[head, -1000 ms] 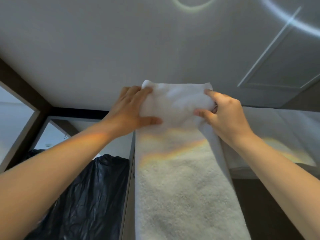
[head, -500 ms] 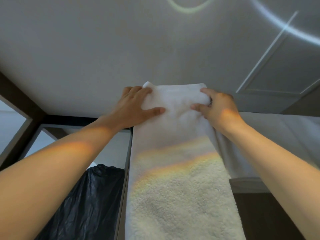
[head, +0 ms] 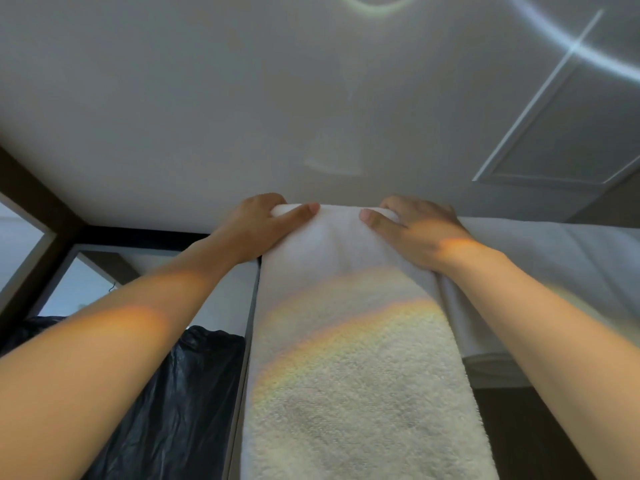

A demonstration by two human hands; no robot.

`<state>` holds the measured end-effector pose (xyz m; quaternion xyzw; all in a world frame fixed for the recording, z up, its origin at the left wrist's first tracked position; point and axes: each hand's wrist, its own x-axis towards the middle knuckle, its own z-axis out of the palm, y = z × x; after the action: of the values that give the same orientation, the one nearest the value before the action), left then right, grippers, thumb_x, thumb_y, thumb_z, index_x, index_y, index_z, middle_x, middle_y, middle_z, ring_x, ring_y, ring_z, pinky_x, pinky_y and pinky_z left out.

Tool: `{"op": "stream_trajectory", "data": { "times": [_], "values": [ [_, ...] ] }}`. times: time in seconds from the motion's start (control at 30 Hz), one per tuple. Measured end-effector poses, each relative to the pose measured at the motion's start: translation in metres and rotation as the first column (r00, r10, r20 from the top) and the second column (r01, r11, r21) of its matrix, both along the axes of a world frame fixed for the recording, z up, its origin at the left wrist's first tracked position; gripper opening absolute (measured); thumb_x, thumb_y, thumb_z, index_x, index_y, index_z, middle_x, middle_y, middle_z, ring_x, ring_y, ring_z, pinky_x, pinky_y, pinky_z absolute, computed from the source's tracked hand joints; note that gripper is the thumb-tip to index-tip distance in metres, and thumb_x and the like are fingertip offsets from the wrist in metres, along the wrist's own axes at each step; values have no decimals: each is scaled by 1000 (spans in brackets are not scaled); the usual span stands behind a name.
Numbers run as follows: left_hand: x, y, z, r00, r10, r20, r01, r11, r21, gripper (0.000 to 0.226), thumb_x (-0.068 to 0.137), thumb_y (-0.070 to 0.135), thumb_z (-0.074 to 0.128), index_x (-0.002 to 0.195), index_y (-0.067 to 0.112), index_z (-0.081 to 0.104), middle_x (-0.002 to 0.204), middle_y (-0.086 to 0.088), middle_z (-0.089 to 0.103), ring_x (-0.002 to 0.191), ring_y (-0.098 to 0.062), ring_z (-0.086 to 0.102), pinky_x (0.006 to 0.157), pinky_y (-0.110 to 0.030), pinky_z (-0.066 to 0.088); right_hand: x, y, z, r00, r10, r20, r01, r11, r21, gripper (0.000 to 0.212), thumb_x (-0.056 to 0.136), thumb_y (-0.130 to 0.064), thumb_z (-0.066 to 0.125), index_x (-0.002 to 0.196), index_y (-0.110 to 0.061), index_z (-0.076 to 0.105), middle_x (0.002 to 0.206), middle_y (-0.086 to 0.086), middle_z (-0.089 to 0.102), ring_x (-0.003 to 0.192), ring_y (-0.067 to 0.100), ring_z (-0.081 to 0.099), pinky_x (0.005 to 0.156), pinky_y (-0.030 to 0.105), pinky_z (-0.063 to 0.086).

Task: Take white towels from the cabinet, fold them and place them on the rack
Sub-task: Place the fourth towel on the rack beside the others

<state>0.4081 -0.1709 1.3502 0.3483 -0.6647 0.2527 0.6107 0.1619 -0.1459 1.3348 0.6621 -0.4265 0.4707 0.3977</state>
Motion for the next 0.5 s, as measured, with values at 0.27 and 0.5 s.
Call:
{"op": "stream_trajectory", "data": {
  "times": [0.27,0.5],
  "values": [
    [4,10,-57,990,37,-136,-51,993,-102,75,70,81,51,114,20,52,104,10,51,88,-9,55,73,-26,42,5,3,-4,999,-49,-1,49,999,15,66,92,-70,26,126,-19,51,135,8,55,125,30,47,100,40,31],
    [-4,11,-90,832,-449,-326,510,850,130,51,90,48,58,93,-2,68,90,-14,74,76,-24,72,73,-37,59,0,7,-5,1000,15,12,-16,998,56,65,94,-65,34,141,-21,43,149,6,43,137,26,37,109,37,25]
  ]
}}
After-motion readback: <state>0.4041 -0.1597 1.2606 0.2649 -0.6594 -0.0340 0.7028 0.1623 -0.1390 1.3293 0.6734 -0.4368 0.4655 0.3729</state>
